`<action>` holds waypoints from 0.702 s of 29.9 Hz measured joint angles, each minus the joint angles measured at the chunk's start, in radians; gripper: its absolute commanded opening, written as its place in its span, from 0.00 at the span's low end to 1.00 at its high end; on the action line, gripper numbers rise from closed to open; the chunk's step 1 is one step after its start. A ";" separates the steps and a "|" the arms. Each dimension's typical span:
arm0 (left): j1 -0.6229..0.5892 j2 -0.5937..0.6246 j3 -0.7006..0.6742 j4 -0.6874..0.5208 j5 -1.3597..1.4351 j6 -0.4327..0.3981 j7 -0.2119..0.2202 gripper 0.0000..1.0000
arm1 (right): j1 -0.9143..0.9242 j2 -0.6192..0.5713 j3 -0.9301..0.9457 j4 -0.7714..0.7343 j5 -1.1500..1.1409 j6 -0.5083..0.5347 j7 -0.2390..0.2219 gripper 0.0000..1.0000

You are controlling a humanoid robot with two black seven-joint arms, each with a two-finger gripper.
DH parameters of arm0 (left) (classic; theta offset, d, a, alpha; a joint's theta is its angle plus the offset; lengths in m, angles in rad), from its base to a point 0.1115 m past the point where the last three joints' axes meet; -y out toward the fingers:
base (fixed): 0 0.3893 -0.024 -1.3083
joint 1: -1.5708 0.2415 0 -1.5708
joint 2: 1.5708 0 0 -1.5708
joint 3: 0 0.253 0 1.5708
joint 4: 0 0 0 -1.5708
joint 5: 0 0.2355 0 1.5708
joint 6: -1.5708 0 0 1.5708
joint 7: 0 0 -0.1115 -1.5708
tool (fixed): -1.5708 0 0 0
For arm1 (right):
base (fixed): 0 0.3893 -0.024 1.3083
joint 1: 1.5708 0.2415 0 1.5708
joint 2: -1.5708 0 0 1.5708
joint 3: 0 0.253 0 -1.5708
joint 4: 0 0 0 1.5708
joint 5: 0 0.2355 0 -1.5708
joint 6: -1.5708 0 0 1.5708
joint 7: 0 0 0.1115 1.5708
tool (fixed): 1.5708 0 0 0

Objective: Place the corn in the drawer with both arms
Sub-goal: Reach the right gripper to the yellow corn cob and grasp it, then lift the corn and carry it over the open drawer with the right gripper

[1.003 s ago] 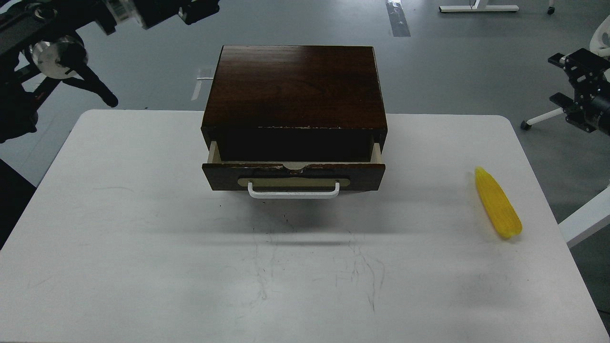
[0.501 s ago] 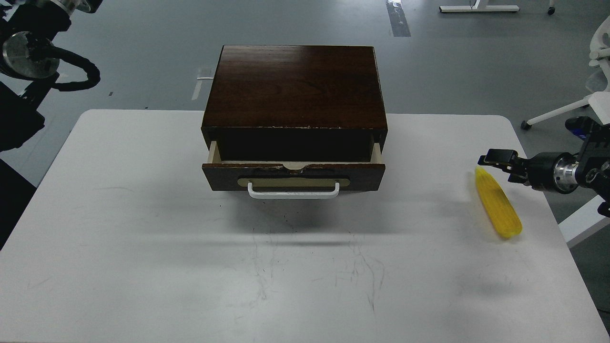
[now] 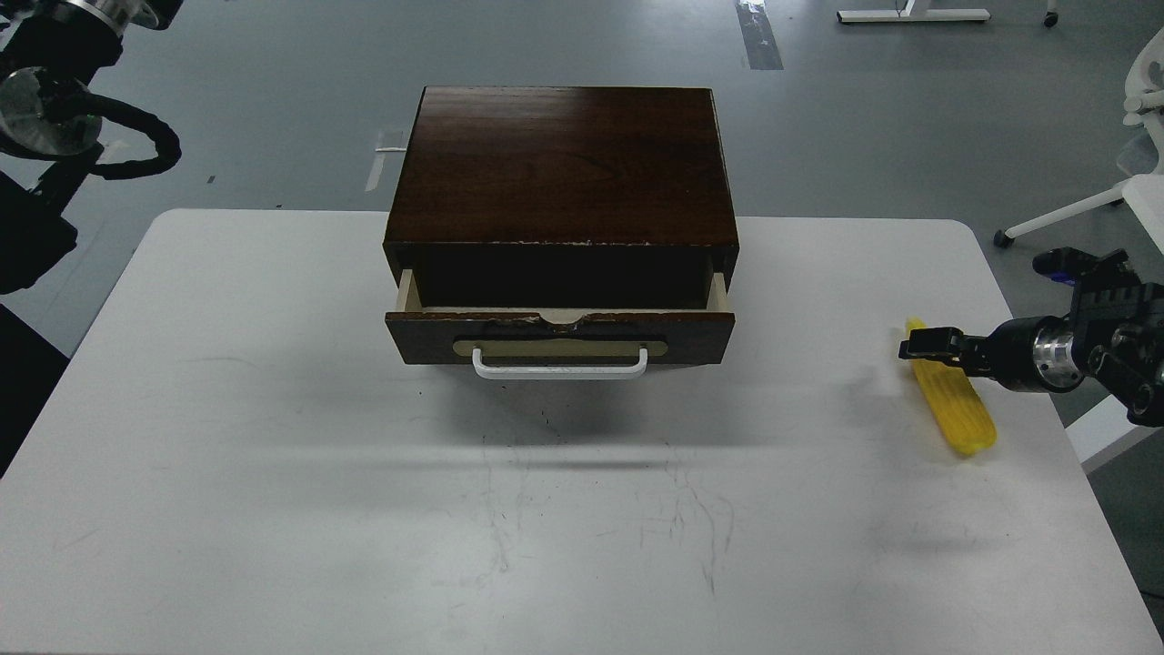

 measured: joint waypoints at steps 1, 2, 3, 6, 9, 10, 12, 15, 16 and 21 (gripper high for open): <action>0.001 0.005 0.000 0.000 0.000 0.000 0.000 0.98 | 0.001 0.001 -0.006 0.001 -0.004 0.000 0.000 0.47; 0.002 0.009 0.000 0.000 0.000 0.000 0.000 0.98 | 0.002 0.001 -0.013 0.002 -0.007 0.000 0.000 0.43; 0.002 0.013 0.000 0.000 0.000 0.000 0.000 0.98 | 0.004 0.001 -0.019 0.002 -0.009 0.000 0.000 0.38; 0.002 0.017 0.000 0.000 0.001 0.000 0.000 0.98 | 0.005 0.001 -0.028 0.004 -0.012 0.000 0.000 0.16; 0.002 0.021 0.000 -0.001 0.001 0.000 0.000 0.98 | 0.005 0.001 -0.037 0.005 -0.013 0.000 0.000 0.00; 0.002 0.021 0.000 -0.001 0.001 0.000 0.000 0.98 | 0.005 0.001 -0.040 0.005 -0.013 0.000 0.000 0.00; 0.002 0.021 0.000 -0.001 0.002 0.000 0.000 0.98 | 0.012 0.000 -0.044 0.005 -0.014 0.000 0.000 0.00; 0.002 0.021 -0.002 -0.002 0.002 0.000 0.000 0.98 | 0.046 -0.009 -0.045 0.002 -0.014 0.000 0.000 0.00; 0.002 0.021 -0.004 -0.002 0.002 0.000 0.000 0.98 | 0.064 -0.016 -0.046 0.000 -0.014 0.002 0.000 0.00; 0.002 0.028 -0.013 -0.002 0.002 0.000 0.000 0.98 | 0.160 -0.050 -0.047 0.011 -0.011 0.015 0.000 0.00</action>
